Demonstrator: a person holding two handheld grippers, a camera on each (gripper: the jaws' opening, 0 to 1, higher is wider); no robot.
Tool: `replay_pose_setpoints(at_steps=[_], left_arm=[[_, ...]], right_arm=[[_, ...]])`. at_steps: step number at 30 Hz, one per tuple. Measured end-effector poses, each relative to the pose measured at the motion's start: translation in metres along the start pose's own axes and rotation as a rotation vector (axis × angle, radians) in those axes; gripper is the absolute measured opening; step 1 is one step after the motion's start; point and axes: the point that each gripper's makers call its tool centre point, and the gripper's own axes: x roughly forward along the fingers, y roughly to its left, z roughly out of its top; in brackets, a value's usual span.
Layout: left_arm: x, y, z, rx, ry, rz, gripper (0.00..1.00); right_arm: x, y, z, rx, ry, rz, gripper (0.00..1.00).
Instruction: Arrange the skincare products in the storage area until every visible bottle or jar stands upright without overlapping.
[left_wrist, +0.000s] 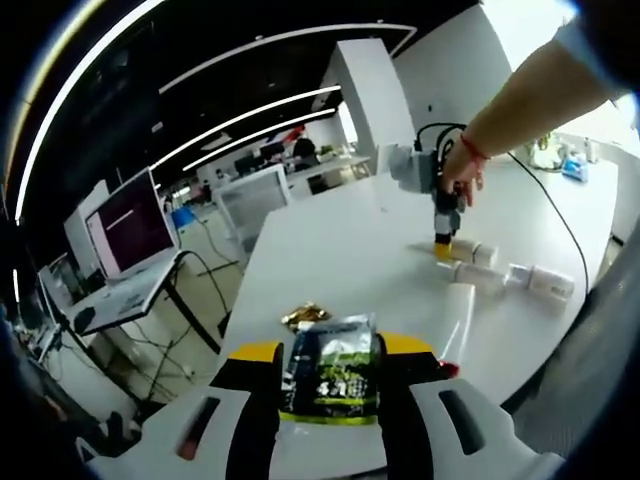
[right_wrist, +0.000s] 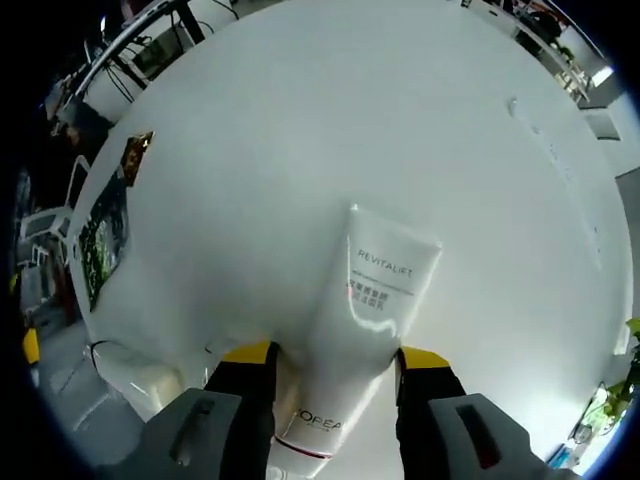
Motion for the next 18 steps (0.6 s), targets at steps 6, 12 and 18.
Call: replay_pose_setpoints(at_steps=[6,12,18], left_arm=[[-0.0003,0.0019,0.0002,-0.006,-0.003,0.009,0.38],[0.0000,-0.0009,0.0016,0.008,-0.006,0.001,0.38],[-0.0020,0.0040,0.0042,-0.017,-0.025,0.019,0.37]], right_arm=[[0.0001,-0.0003,0.0003,0.005,0.022,-0.001,0.43],[0.0004,-0.0005,0.0003,-0.002,0.058,0.002,0.43],[-0.0009,0.0000,-0.0018,-0.003,0.064,0.002,0.43]])
